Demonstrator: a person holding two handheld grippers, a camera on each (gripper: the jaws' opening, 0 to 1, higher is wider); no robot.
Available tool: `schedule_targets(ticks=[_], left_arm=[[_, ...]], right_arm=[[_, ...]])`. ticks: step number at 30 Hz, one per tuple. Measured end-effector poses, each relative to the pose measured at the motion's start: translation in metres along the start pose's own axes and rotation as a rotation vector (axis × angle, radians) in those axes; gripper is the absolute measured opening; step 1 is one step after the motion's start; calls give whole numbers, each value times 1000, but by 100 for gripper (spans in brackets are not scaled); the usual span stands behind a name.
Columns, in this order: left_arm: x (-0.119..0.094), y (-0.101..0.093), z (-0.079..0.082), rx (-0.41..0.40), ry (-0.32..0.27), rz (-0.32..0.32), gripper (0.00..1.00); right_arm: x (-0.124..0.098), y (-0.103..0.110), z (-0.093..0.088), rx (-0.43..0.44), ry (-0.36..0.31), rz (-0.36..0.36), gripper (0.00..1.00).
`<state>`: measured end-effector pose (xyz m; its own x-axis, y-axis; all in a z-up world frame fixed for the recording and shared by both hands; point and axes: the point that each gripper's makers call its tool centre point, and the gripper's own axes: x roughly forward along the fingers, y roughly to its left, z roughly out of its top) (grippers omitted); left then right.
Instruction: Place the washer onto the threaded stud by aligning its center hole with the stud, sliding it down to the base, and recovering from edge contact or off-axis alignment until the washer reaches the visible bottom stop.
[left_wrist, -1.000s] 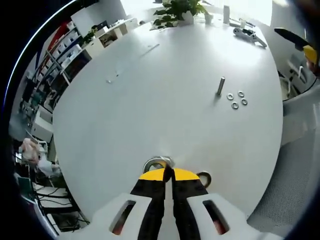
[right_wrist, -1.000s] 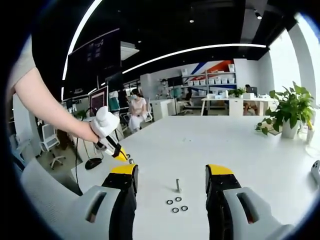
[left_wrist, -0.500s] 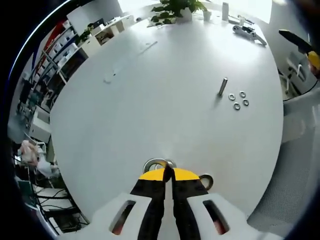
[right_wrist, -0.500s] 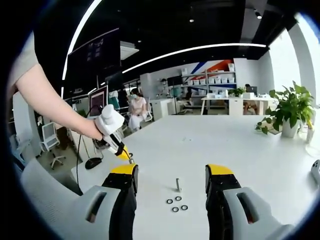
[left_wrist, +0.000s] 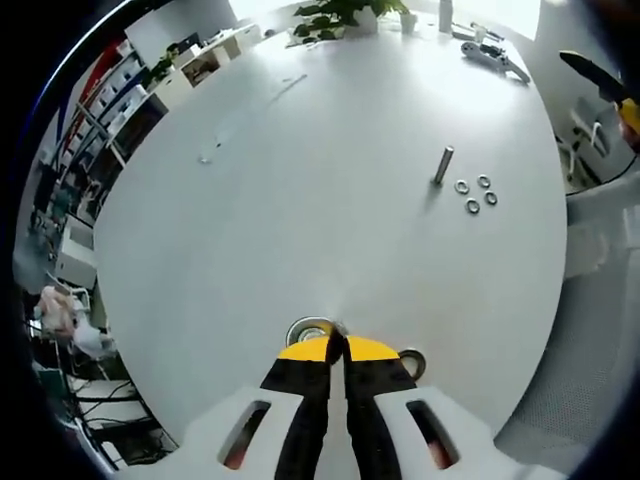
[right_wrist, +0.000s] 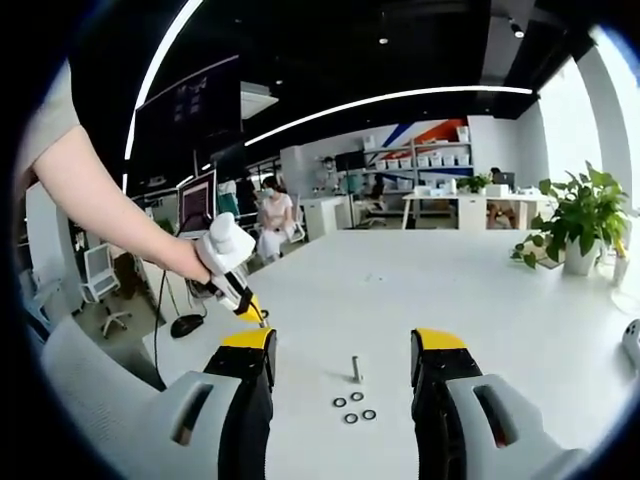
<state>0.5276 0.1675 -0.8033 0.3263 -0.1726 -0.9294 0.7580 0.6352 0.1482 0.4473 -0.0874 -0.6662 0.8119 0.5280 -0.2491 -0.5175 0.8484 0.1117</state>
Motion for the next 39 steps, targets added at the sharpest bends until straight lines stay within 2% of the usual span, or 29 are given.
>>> schedule_targets(ticks=[12, 39], left_arm=[[4, 4, -5, -4, 23, 2, 2], [3, 3, -3, -10, 32, 6, 2]], right_arm=[[0, 0, 0, 4, 2, -1, 57], [0, -1, -1, 7, 3, -1, 57]])
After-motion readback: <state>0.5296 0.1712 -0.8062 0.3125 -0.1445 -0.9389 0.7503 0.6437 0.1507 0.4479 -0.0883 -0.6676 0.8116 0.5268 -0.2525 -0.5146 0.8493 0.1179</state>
